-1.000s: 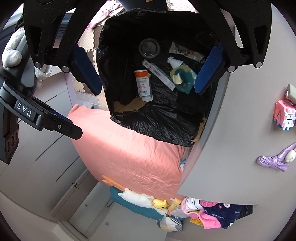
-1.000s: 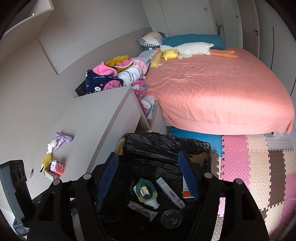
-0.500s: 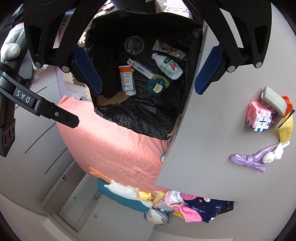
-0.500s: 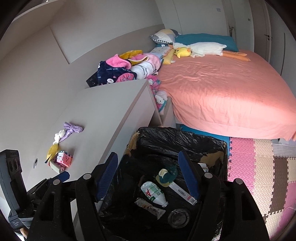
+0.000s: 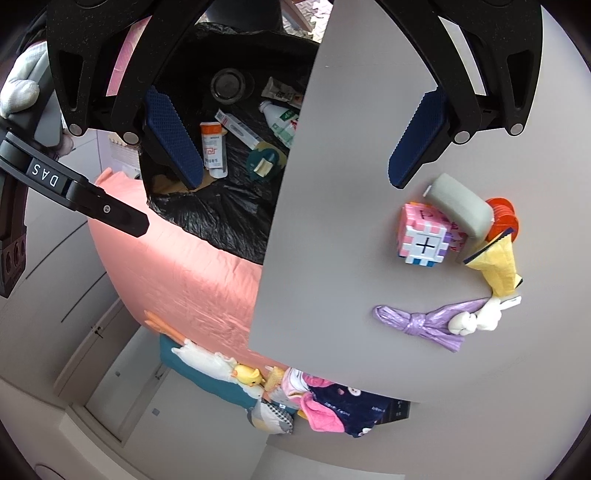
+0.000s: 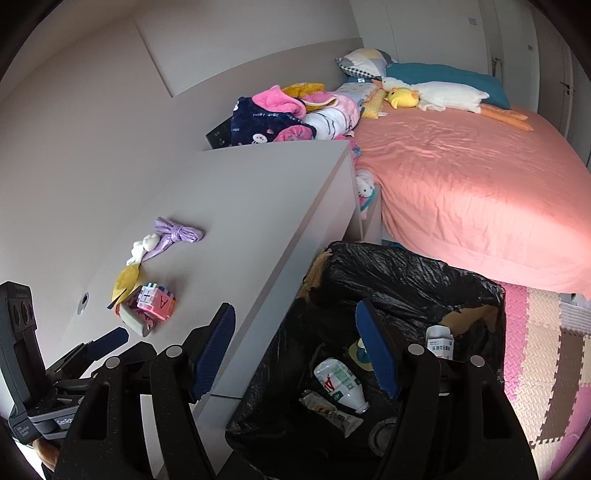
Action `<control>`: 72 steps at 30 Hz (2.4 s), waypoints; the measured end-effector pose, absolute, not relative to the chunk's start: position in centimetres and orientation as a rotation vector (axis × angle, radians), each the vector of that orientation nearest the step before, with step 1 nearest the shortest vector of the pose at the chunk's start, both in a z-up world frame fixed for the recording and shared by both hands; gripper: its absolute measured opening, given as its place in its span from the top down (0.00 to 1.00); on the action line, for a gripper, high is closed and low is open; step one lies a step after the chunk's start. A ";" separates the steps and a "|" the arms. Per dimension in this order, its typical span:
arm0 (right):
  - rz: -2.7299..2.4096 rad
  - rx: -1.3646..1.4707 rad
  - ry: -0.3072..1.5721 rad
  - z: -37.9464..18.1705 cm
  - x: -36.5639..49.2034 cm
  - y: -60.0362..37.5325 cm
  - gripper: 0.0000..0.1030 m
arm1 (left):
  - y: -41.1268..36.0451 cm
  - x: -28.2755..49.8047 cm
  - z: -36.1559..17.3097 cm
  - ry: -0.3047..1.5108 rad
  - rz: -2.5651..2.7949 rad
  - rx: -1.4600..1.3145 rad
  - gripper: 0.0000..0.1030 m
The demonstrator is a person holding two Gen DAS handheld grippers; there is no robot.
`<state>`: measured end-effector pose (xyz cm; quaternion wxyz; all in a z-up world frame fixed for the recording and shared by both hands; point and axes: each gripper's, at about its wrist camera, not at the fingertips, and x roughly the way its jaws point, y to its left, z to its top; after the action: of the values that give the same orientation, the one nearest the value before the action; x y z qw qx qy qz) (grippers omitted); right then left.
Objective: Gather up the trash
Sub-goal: 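Move both tools back over the remaining trash on the desk, then grasp the orange cup lid with the left tool while the right tool grasps the pink toy block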
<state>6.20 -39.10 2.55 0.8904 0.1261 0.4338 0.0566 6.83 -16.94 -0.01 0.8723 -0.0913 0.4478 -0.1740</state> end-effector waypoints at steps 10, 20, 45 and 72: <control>0.179 0.233 0.934 1.6 8.0 -34.0 0.33 | -12.1 7.1 -0.6 0.937 -0.306 -0.201 0.06; 0.236 0.216 0.951 0.9 9.6 -29.3 0.33 | -7.6 7.6 -1.6 0.949 -0.233 -0.186 0.06; 0.311 0.196 1.044 -1.5 13.1 -22.6 0.33 | -3.3 11.5 -5.7 0.980 -0.172 -0.082 0.20; 0.265 0.204 1.097 -4.9 16.8 -19.0 0.45 | -2.3 13.1 -6.3 0.993 -0.211 -0.086 0.56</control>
<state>16.84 -19.00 -4.92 0.8402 0.0963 0.5188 0.1253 13.14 -2.30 -6.27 0.8730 -0.0410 0.4753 -0.1012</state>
